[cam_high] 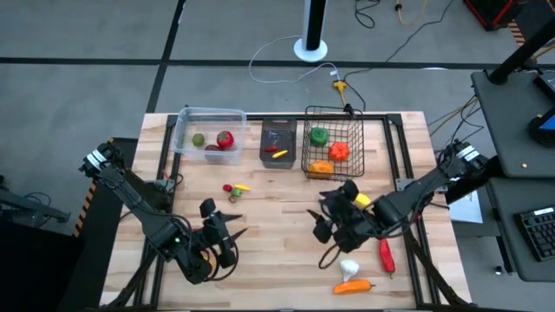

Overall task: Sort produce into baskets
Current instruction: Put the brown mushroom into the black bin

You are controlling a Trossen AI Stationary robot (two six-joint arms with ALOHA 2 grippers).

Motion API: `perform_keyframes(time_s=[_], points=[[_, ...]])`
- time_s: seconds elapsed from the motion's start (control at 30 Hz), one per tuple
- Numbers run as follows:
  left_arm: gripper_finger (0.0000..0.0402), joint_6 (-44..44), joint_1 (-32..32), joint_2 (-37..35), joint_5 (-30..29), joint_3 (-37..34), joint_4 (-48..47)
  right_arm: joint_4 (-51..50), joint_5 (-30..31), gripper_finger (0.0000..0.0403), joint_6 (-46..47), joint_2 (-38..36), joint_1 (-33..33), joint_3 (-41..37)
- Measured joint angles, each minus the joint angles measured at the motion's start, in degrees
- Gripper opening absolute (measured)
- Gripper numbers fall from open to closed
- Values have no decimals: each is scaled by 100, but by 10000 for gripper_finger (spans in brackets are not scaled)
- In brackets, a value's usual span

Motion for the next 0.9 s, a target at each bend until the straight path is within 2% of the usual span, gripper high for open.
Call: perform_keyframes(time_s=[0.1, 0.27, 0.4, 0.7, 0.9], points=[[167, -33, 4, 0, -304, 0, 4, -34, -281, 308, 955, 0, -10, -170], [167, 244, 2, 0, -301, 0, 3, -43, -1064, 301, 1968, 0, -216, -439], [167, 418, 0, 0, -284, -2, -58, -47, -1405, 296, 2655, 44, -445, -713], [167, 980, 4, 0, -148, -17, -149, -48, -1512, 292, 3857, 435, -544, -970], [167, 1290, 37, 0, -155, -22, -135, -558, -1609, 292, 4255, 973, -673, -640]])
